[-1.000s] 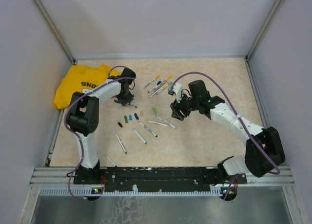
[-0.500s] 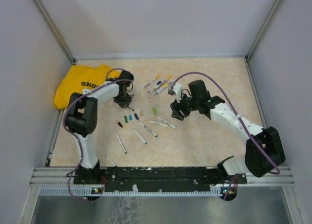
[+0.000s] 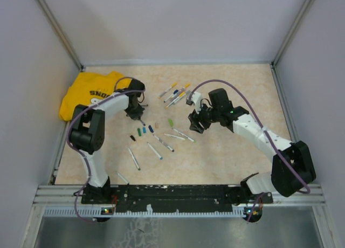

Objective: Open the pen caps
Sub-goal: Pick up the pen from the center of the board.

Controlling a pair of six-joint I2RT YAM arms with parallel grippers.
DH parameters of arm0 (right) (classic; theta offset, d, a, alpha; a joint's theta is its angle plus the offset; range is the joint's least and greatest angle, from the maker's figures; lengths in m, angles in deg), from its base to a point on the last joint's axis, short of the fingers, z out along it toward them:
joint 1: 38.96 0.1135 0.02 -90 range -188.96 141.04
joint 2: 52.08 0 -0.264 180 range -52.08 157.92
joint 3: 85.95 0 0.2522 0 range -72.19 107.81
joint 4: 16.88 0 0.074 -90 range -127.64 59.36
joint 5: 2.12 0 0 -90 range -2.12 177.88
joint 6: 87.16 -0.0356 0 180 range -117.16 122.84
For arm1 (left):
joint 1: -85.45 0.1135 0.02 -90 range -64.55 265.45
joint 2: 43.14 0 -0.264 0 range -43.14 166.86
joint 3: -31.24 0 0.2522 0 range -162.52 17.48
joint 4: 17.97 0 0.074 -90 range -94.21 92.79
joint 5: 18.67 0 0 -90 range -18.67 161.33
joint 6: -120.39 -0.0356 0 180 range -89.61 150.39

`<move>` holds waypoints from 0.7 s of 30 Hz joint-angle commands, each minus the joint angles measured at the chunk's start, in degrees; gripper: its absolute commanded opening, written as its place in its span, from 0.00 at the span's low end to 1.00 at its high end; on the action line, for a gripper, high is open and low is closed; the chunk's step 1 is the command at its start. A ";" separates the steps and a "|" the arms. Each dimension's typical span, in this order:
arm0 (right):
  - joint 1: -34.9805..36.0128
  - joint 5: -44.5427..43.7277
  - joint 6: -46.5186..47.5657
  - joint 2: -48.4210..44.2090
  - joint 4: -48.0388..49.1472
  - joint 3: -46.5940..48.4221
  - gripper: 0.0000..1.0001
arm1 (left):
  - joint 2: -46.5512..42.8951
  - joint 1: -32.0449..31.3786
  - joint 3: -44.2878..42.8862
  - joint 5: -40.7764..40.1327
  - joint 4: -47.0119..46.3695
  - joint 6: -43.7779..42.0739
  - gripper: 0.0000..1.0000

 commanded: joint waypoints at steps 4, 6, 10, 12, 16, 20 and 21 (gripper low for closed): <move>-0.52 0.45 0.74 -2.71 2.11 -0.06 0.56 | -1.60 0.48 2.73 2.04 -0.21 -0.38 0.05; -0.52 0.48 0.77 -2.72 2.05 -0.05 0.56 | -2.04 0.56 3.09 2.45 -0.60 -0.65 0.00; -0.52 0.52 0.71 -2.67 2.07 -0.14 0.56 | -2.74 0.57 3.71 2.18 -1.07 -0.64 0.00; -0.51 0.51 0.78 -2.72 2.10 -0.12 0.56 | -3.35 0.57 4.08 1.58 -1.20 -0.47 0.00; -0.52 0.57 0.83 -2.68 2.16 -0.14 0.56 | -5.86 0.57 5.35 1.65 -2.82 -0.98 0.00; -0.52 0.56 0.81 -2.63 2.07 -0.16 0.56 | -7.83 0.57 5.85 1.65 -3.99 -2.25 0.00; -0.52 0.55 0.79 -2.71 2.09 -0.19 0.56 | -8.15 0.57 5.84 1.47 -3.91 -2.38 0.00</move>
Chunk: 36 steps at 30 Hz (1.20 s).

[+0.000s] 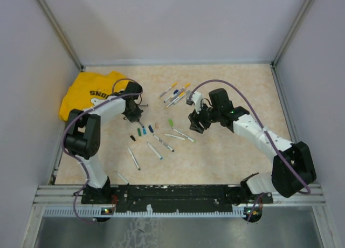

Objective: Open the pen caps
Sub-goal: Pick up the pen from the center of the board, then open the pen cap from the pen.

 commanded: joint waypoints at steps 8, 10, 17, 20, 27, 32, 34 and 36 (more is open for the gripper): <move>-0.52 0.75 0.73 -2.28 2.09 -0.14 0.56 | -8.18 0.26 3.56 0.38 -2.71 -2.58 0.00; -0.52 0.77 0.70 -2.28 2.09 -0.17 0.56 | -9.80 0.29 5.01 1.10 -3.82 -2.82 0.00; -0.48 1.17 0.66 -2.35 2.11 -0.15 0.56 | -15.48 0.24 10.89 3.64 -9.04 -3.76 0.00; -0.52 1.33 0.52 -2.37 2.14 -0.16 0.56 | -17.61 0.24 13.02 4.38 -10.47 -4.27 0.00; -0.52 3.71 -0.43 -2.37 2.57 -0.37 0.56 | -25.67 0.24 21.41 8.84 -17.91 -5.10 0.00; -0.52 6.46 -1.14 -2.20 2.78 -0.42 0.56 | -32.70 0.24 29.11 13.99 -28.19 -6.81 0.00; -0.52 7.27 -1.31 -2.17 2.85 -0.54 0.56 | -35.13 0.24 31.50 14.65 -30.80 -7.53 0.00; -0.48 8.08 -1.44 -2.29 2.92 -0.59 0.56 | -37.48 0.26 34.03 15.67 -33.56 -8.34 0.00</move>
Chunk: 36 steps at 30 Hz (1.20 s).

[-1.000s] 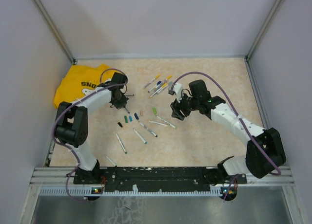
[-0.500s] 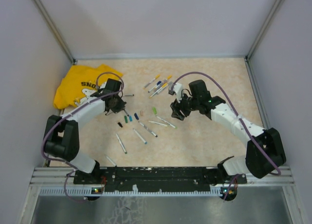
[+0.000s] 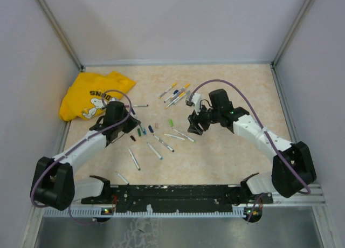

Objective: Open the pen caps
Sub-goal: Open the pen cap from the pen.

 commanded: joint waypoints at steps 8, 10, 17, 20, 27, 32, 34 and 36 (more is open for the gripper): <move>-0.51 6.47 -1.48 -2.79 3.35 -0.69 0.56 | -10.32 0.24 12.72 12.29 -24.48 -5.22 0.00; -0.48 7.63 -1.88 -2.89 3.62 -0.75 0.56 | -11.83 0.24 15.43 15.13 -29.66 -5.62 0.00; -0.35 10.71 -2.91 -3.63 4.65 -1.33 0.56 | -14.51 0.24 23.25 25.07 -47.61 -5.06 0.00; -0.32 11.97 -3.38 -4.18 5.17 -1.62 0.56 | -14.36 0.19 24.94 26.82 -52.08 -4.29 0.00; -0.09 15.26 -4.35 -5.29 6.75 -2.49 0.56 | -14.13 0.07 29.50 29.46 -63.43 -1.83 0.00; 0.07 16.79 -4.83 -5.53 7.48 -2.85 0.56 | -14.32 -0.56 32.23 29.25 -70.31 -0.71 0.00; 0.09 17.25 -4.90 -5.76 7.75 -3.02 0.56 | -14.43 -1.08 32.94 28.96 -71.99 -0.64 0.00; 0.18 17.66 -5.23 -6.01 8.29 -3.34 0.56 | -14.55 -1.56 33.36 28.49 -73.27 -0.58 0.00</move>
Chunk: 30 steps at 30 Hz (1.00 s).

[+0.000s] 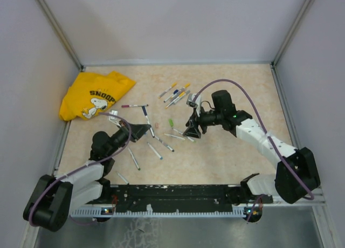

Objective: Open the pen caps
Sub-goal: Open the pen cap from the pen.

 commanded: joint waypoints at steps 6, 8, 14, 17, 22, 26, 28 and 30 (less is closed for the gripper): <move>0.31 3.55 -1.06 -2.81 3.97 -0.70 0.56 | -0.73 -2.60 1.83 -1.06 -10.44 0.61 0.00; 0.31 3.95 -1.34 -2.89 4.32 -0.90 0.56 | -0.69 -3.01 2.04 -1.68 -11.01 0.56 0.00; 0.57 4.55 -1.88 -2.97 5.11 -1.30 0.56 | -0.58 -5.12 2.28 -3.95 -12.10 0.00 0.00; 0.65 5.01 -2.35 -3.07 5.69 -1.53 0.56 | -0.09 -6.18 2.08 -4.83 -12.74 -0.28 0.00; 0.99 5.79 -3.66 -3.07 7.29 -2.35 0.56 | 0.84 -7.94 2.06 -6.68 -13.86 -0.64 0.00; 1.18 6.57 -4.87 -3.06 8.64 -2.94 0.55 | 1.12 -9.35 1.95 -8.39 -14.64 -1.19 0.00; 1.27 6.95 -5.63 -3.05 9.52 -3.20 0.55 | 1.20 -10.17 1.81 -9.19 -14.90 -1.52 0.00; 1.43 7.30 -6.10 -3.07 10.10 -3.47 0.55 | 1.49 -10.91 1.73 -10.05 -15.38 -1.77 0.00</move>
